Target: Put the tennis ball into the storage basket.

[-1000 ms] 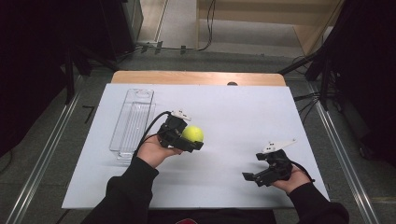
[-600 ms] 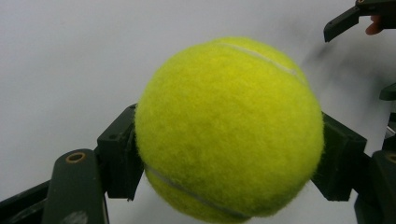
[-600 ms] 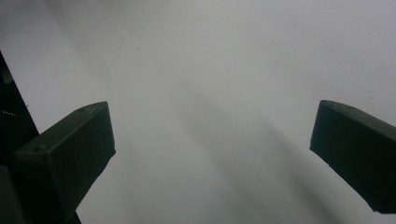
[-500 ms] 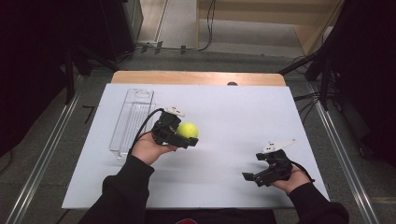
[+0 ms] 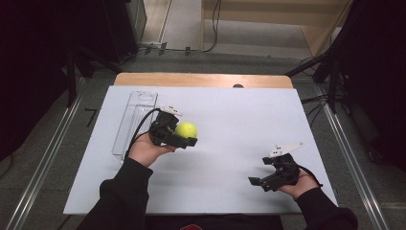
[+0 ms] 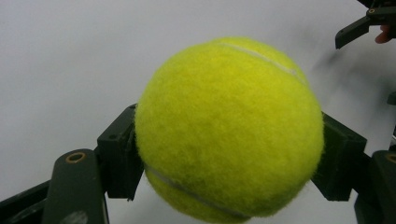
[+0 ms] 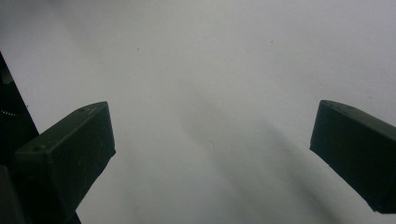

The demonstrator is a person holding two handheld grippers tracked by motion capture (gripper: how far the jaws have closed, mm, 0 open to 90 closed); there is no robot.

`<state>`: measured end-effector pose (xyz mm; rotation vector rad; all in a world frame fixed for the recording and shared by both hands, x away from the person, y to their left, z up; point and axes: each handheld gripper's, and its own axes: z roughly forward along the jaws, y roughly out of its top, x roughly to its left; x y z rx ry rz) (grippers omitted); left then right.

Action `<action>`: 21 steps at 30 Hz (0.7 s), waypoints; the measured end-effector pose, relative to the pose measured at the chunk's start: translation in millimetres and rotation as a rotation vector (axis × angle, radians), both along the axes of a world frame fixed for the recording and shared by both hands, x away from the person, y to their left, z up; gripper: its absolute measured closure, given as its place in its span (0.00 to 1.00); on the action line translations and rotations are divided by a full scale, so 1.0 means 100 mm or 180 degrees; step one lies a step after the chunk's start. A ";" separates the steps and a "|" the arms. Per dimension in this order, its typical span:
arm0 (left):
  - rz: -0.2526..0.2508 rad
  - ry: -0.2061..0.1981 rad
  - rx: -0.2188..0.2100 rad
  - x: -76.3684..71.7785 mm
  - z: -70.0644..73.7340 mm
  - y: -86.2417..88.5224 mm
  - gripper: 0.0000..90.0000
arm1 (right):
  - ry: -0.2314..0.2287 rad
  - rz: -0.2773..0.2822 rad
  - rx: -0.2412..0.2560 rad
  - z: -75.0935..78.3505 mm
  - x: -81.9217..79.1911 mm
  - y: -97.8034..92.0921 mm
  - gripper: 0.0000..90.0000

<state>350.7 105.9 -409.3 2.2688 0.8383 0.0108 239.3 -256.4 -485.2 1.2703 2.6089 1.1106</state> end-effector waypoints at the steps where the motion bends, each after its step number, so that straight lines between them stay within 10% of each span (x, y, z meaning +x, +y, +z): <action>1: 0.0016 0.0004 -0.0007 0.00 0.00 0.01 0.28 | -0.0002 0.0004 -0.0003 0.00 0.00 0.00 0.00; 21: 0.0193 -0.0006 -0.0033 0.08 0.04 0.20 0.28 | -0.0002 0.0004 -0.0005 0.00 0.00 0.00 0.00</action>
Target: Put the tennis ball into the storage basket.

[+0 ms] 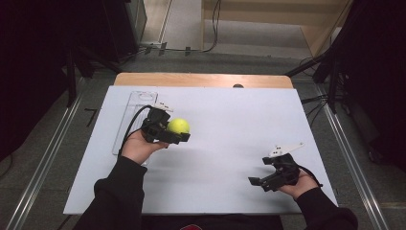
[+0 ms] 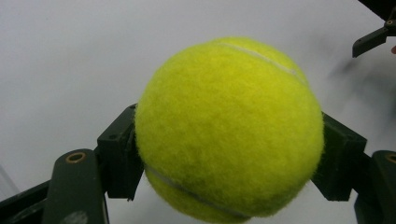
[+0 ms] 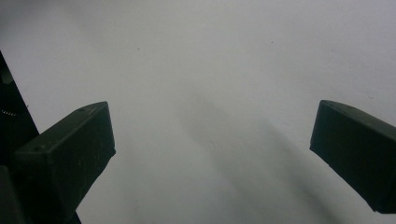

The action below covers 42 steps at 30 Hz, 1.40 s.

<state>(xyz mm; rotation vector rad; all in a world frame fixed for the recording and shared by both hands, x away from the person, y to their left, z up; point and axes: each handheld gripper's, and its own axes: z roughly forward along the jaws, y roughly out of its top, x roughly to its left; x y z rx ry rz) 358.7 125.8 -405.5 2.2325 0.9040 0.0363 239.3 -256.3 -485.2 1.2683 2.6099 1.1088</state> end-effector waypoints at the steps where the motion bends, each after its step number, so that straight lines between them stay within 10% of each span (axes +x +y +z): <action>1: 0.0014 -0.0002 0.0000 0.00 0.00 0.01 0.28 | -0.0002 0.0000 0.0001 0.00 0.00 0.00 0.00; 42: 0.0432 -0.0086 0.0031 0.14 0.04 0.37 0.28 | 0.0003 -0.0007 -0.0003 0.00 0.00 0.00 0.00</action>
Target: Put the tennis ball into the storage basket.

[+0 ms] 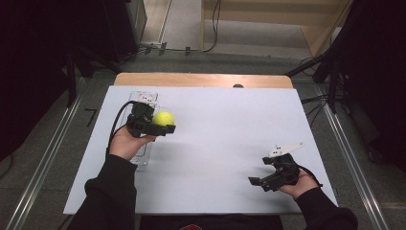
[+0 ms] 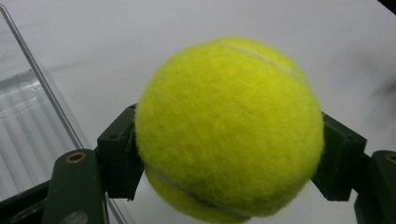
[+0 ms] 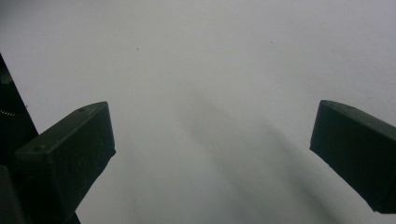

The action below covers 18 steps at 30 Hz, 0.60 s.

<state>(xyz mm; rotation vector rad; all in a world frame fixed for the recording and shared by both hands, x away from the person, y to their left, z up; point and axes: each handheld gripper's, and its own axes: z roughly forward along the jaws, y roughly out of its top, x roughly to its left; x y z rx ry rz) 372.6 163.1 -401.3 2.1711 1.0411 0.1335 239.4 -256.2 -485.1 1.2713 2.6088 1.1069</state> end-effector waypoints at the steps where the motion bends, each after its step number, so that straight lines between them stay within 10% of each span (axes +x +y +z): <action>1: 0.0014 0.0000 -0.0007 0.00 0.00 0.01 0.28 | 0.0001 0.0000 0.0001 0.00 0.00 0.00 0.00; 18: 0.0143 -0.0011 -0.0041 0.02 0.04 0.14 0.28 | -0.0003 0.0002 0.0000 0.00 0.00 0.00 0.00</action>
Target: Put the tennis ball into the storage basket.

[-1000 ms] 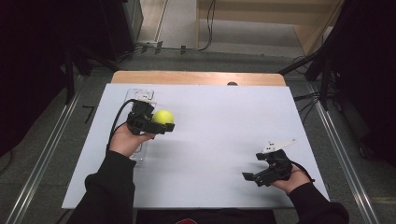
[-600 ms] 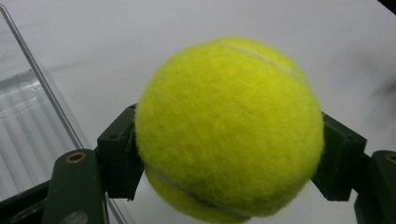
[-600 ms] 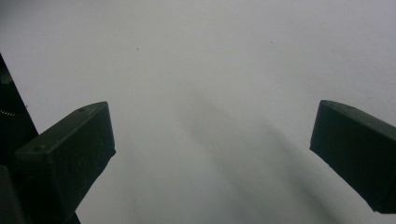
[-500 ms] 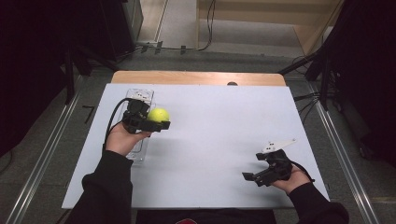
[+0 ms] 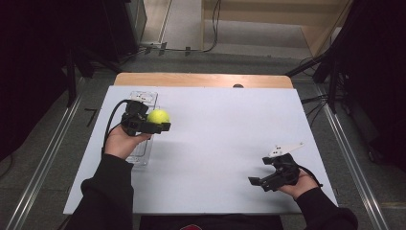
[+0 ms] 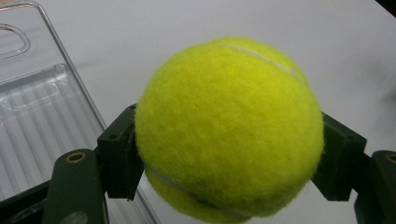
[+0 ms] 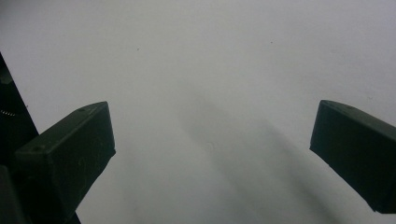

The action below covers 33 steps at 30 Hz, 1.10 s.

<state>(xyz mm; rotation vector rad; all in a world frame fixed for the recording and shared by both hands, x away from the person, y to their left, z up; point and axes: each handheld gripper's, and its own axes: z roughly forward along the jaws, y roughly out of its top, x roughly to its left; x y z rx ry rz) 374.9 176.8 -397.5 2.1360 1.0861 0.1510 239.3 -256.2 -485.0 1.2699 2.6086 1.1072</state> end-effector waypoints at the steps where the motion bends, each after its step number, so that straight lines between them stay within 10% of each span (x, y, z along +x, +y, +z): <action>1: -0.0001 -0.0004 0.0003 0.00 0.00 0.01 0.28 | -0.0002 0.0003 -0.0002 0.00 0.00 0.00 0.00; 33: 0.0330 -0.0059 -0.0005 0.05 0.04 0.30 0.28 | -0.0009 0.0005 -0.0004 0.00 0.00 0.00 0.00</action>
